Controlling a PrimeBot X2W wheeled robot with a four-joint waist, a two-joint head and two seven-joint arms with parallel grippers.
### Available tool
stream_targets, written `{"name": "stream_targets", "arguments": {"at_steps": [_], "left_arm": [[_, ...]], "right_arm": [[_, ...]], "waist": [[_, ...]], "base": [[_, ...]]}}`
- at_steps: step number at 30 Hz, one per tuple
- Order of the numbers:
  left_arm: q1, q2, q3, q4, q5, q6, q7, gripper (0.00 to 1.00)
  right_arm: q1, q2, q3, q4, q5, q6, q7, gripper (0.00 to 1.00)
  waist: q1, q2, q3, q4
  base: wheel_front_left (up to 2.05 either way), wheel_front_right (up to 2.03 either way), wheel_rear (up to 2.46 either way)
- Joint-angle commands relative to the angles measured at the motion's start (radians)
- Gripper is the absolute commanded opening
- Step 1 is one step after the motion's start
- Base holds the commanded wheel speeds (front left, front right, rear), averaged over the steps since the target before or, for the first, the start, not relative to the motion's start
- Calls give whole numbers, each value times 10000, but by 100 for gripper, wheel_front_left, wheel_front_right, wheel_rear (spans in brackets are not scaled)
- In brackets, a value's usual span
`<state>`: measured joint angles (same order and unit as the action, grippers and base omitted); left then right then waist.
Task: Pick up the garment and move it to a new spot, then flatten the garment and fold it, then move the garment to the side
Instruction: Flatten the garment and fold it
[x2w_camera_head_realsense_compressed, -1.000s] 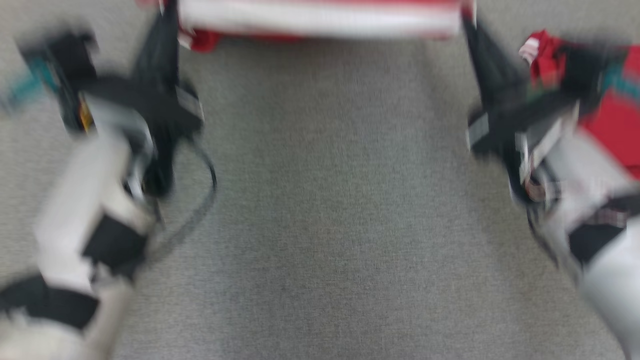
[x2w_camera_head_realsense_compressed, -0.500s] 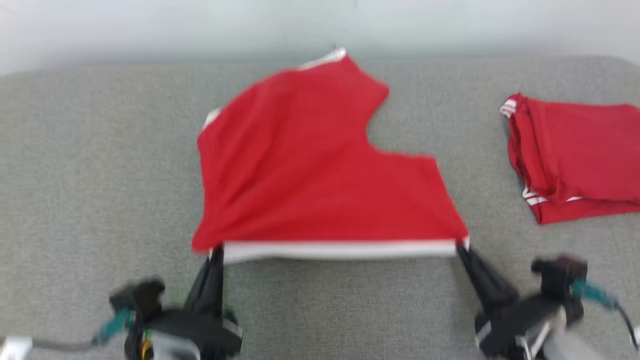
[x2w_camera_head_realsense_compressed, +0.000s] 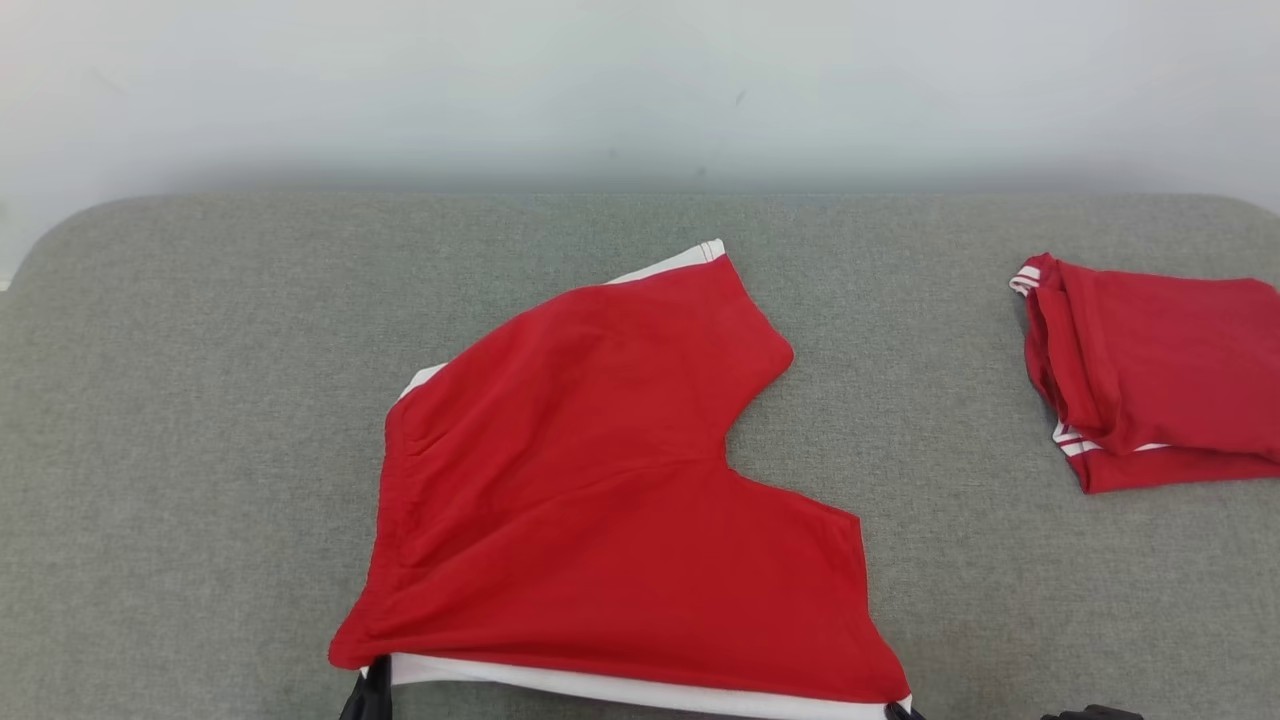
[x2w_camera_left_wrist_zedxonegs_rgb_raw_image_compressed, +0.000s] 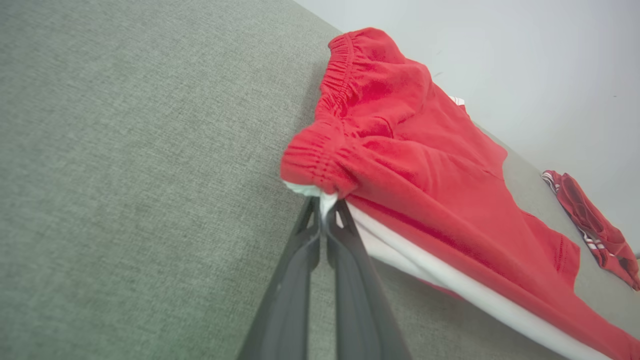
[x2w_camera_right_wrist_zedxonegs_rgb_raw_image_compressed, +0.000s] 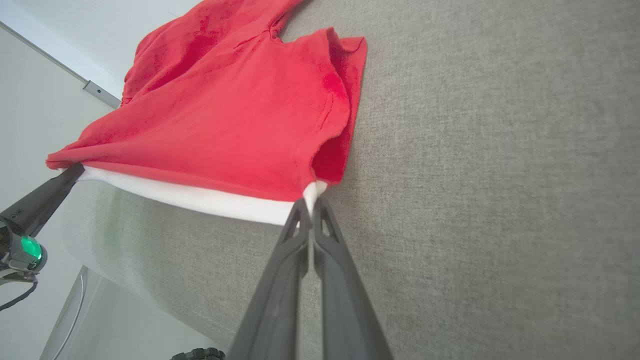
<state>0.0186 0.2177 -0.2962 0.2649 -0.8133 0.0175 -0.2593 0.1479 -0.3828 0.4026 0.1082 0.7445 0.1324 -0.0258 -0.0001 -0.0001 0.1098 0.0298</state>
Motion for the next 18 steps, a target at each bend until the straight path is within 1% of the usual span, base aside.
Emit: {"name": "stream_targets", "arguments": {"at_steps": [1, 5, 8, 11, 15, 18], "left_arm": [[79, 36, 103, -31, 62, 2, -74, 0], [49, -150, 94, -151, 295, -214, -73, 0], [-160, -284, 257, -379, 425, -332, -72, 0], [-532, -326, 322, -511, 380, -508, -63, 0], [-1408, -381, 354, -473, 161, -650, 226, 0], [-2245, -397, 358, -252, 69, -655, 522, 0]], "right_arm": [[124, 18, -128, -99, -82, -35, 47, 0], [87, 310, -538, -894, -354, -32, 373, 0], [-209, 351, -962, -1402, -472, -32, 580, 0], [-777, 224, -1294, -1719, -630, -32, 844, 0], [-1960, 160, -1415, -1626, -594, -32, 1248, 0], [-3148, 133, -1263, -1132, -682, -31, 1490, 0]], "waist": [[1, 1, -34, 34], [1, 1, -65, 37], [1, 1, -47, 42], [1, 1, 23, 105], [1, 1, 199, 225], [1, 1, 416, 334]], "base": [[0, 0, 0], [0, 0, 0], [0, 0, 0], [0, 0, 0], [0, 0, 0], [0, 0, 0]]}}
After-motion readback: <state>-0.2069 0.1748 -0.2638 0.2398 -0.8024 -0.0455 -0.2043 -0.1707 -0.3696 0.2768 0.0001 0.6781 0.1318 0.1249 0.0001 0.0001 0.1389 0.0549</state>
